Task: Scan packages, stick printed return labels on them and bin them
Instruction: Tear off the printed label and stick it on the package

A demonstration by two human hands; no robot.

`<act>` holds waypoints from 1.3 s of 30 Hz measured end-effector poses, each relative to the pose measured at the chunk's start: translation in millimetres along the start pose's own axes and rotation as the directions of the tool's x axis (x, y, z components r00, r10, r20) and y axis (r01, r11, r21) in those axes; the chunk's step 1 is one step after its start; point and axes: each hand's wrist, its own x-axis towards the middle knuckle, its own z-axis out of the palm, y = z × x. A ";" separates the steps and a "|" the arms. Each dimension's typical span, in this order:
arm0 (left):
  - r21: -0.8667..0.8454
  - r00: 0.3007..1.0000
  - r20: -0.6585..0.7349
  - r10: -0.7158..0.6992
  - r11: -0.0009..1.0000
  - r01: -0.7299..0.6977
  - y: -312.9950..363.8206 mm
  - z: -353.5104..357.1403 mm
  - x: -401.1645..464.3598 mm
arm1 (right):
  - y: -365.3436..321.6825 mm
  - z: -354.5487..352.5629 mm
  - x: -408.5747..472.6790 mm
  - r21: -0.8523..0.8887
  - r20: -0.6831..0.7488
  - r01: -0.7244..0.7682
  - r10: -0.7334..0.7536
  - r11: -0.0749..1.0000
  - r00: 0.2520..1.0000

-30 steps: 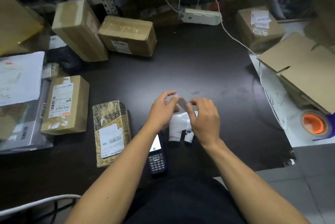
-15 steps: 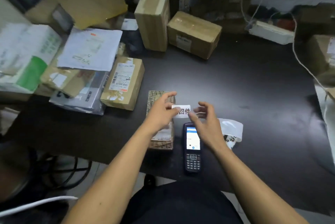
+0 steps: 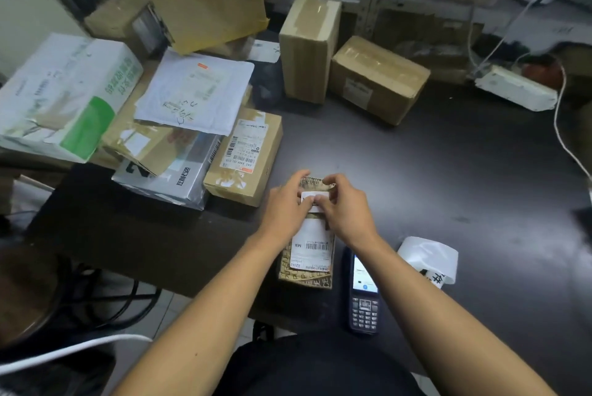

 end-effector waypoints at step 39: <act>-0.465 0.970 0.245 0.002 0.878 0.116 -101.2 -48.4 -89.3 | -9.7 52.5 -112.6 0.227 0.169 -0.125 0.087 0.966 0.982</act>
